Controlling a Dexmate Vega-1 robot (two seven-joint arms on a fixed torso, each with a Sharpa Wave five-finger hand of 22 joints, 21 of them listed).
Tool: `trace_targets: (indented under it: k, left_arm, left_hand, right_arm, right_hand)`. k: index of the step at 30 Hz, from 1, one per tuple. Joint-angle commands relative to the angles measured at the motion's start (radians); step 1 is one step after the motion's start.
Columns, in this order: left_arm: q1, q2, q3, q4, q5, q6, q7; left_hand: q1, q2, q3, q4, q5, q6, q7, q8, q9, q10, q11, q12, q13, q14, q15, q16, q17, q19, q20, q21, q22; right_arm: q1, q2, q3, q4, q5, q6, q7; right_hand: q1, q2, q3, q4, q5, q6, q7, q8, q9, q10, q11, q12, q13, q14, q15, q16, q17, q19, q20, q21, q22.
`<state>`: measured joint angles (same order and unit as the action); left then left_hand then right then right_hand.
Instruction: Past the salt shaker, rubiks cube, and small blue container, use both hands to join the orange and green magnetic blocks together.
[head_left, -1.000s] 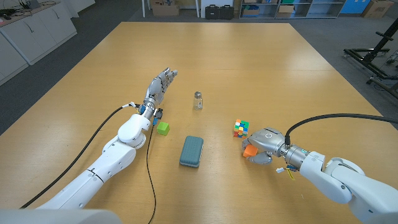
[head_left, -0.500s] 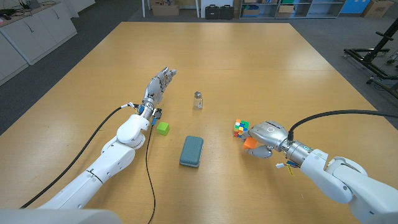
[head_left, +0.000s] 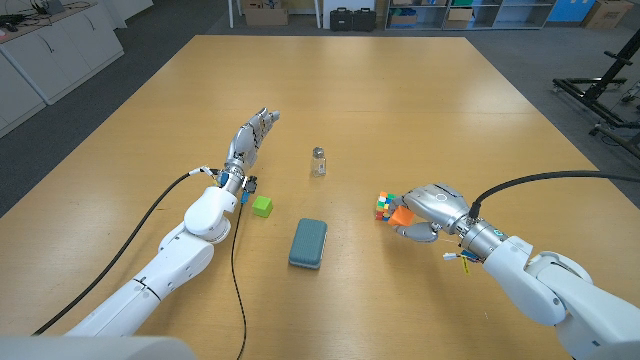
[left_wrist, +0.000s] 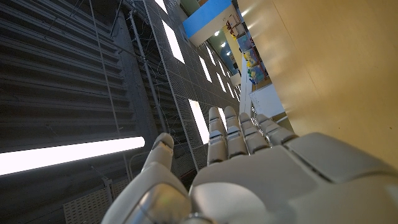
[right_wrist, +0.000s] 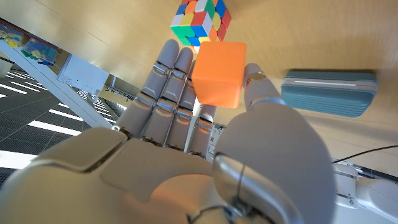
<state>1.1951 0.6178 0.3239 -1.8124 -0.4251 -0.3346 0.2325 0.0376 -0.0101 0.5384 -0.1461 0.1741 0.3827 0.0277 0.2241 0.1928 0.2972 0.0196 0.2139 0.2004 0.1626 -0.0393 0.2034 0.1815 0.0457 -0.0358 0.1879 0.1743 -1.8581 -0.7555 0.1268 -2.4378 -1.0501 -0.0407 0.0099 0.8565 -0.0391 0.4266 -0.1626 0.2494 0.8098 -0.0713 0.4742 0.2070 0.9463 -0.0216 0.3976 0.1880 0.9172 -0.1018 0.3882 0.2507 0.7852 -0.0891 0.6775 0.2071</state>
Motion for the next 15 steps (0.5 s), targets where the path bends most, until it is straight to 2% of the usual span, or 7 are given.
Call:
trace_targets:
  k: [1,10,15]
  left_arm:
    - [0.065,0.017,-0.035,-0.042,0.049,-0.024,0.049]
    - [0.130,0.034,-0.074,-0.097,0.131,-0.022,0.110]
    - [0.153,0.043,-0.088,-0.115,0.147,-0.015,0.112]
  left_hand:
    - [0.003,0.005,-0.002,-0.003,-0.001,0.013,-0.001,0.006,0.004,0.015,0.000,0.001,0.000,0.017,-0.003,0.007,0.003,0.005,-0.039,0.003,0.002]
    - [0.008,0.006,0.001,-0.006,0.000,0.027,0.001,0.010,0.004,0.035,0.001,0.007,0.000,0.037,-0.003,0.013,0.003,0.015,-0.038,0.007,0.002]
    - [0.011,0.006,0.002,-0.007,0.000,0.037,-0.001,0.013,0.004,0.049,0.002,0.011,0.000,0.047,-0.005,0.015,0.003,0.021,-0.036,0.009,0.001]
  right_arm:
    - [0.028,0.072,-0.031,0.007,0.069,-0.030,-0.086]
    - [0.058,0.114,-0.087,0.027,0.112,-0.051,-0.178]
    - [0.085,0.131,-0.125,0.053,0.159,-0.051,-0.228]
  right_hand:
    - [0.146,0.139,0.008,0.004,-0.002,0.109,-0.050,0.006,0.003,0.177,-0.176,-0.002,0.006,0.027,-0.102,-0.003,0.002,0.001,-0.039,0.005,0.004]
    - [0.146,0.141,0.007,0.006,-0.005,0.110,-0.049,0.006,0.003,0.177,-0.175,-0.004,0.006,0.029,-0.101,-0.004,0.002,-0.001,-0.036,0.008,0.005]
    - [0.146,0.142,0.006,0.008,-0.007,0.112,-0.052,0.006,0.002,0.179,-0.176,-0.005,0.006,0.030,-0.100,-0.004,0.002,-0.001,-0.033,0.011,0.005]
